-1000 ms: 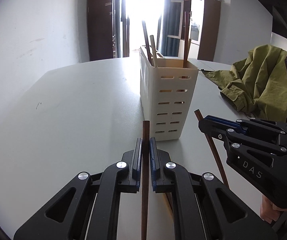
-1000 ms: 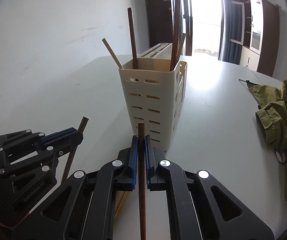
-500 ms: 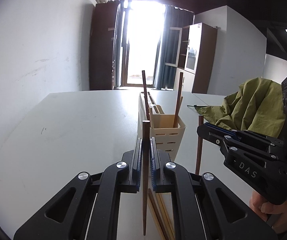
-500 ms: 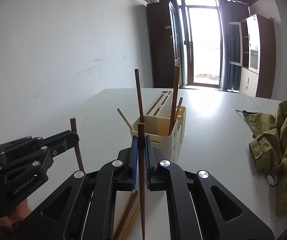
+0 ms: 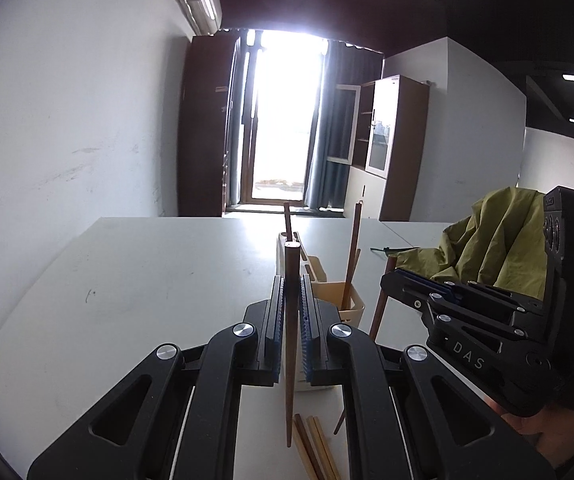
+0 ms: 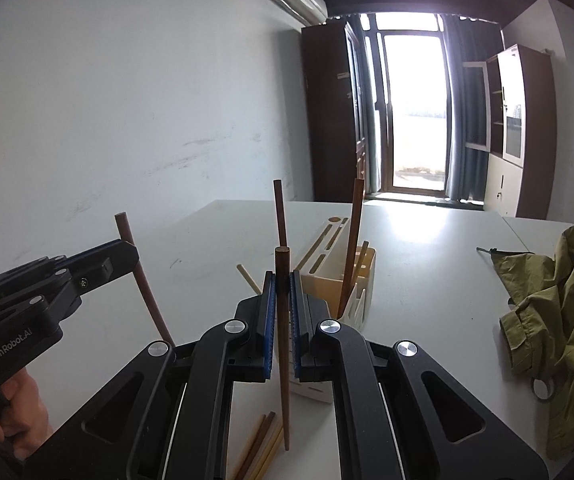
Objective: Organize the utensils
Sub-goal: 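Lift both held chopsticks and lower them upright into the white holder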
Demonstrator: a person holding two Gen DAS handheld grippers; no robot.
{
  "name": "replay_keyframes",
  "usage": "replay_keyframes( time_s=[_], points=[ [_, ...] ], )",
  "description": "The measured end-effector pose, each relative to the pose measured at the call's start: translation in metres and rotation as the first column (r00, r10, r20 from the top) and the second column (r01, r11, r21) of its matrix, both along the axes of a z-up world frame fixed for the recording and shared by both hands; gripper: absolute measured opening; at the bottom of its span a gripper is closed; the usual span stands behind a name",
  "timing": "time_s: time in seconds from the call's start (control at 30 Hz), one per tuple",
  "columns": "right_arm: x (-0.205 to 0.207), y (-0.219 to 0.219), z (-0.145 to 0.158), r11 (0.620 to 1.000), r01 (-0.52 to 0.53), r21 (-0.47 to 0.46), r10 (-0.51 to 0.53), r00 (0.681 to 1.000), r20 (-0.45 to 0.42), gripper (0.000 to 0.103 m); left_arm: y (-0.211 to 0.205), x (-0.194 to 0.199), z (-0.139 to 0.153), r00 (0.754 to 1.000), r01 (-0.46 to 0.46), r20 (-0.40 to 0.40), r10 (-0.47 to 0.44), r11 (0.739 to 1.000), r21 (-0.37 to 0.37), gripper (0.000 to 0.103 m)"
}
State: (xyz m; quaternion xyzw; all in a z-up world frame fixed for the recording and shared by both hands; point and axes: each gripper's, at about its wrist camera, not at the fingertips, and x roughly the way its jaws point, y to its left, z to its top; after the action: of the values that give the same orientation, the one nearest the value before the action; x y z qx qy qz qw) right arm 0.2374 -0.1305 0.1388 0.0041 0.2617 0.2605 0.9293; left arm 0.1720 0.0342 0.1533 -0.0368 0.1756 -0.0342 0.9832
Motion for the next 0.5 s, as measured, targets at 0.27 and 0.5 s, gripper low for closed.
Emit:
replay_keyframes(
  time_s=[0.27, 0.5],
  points=[
    [0.010, -0.014, 0.016, 0.999, 0.029, 0.040, -0.032, 0.997, 0.065, 0.007, 0.002, 0.006, 0.016, 0.998, -0.005, 0.065, 0.005, 1.000, -0.003, 0.007],
    [0.012, -0.016, 0.025, 0.997, 0.016, 0.069, -0.023, 0.994, 0.105, 0.007, -0.002, 0.009, 0.025, 0.994, 0.006, 0.111, -0.004, 1.000, -0.019, 0.007]
  ],
)
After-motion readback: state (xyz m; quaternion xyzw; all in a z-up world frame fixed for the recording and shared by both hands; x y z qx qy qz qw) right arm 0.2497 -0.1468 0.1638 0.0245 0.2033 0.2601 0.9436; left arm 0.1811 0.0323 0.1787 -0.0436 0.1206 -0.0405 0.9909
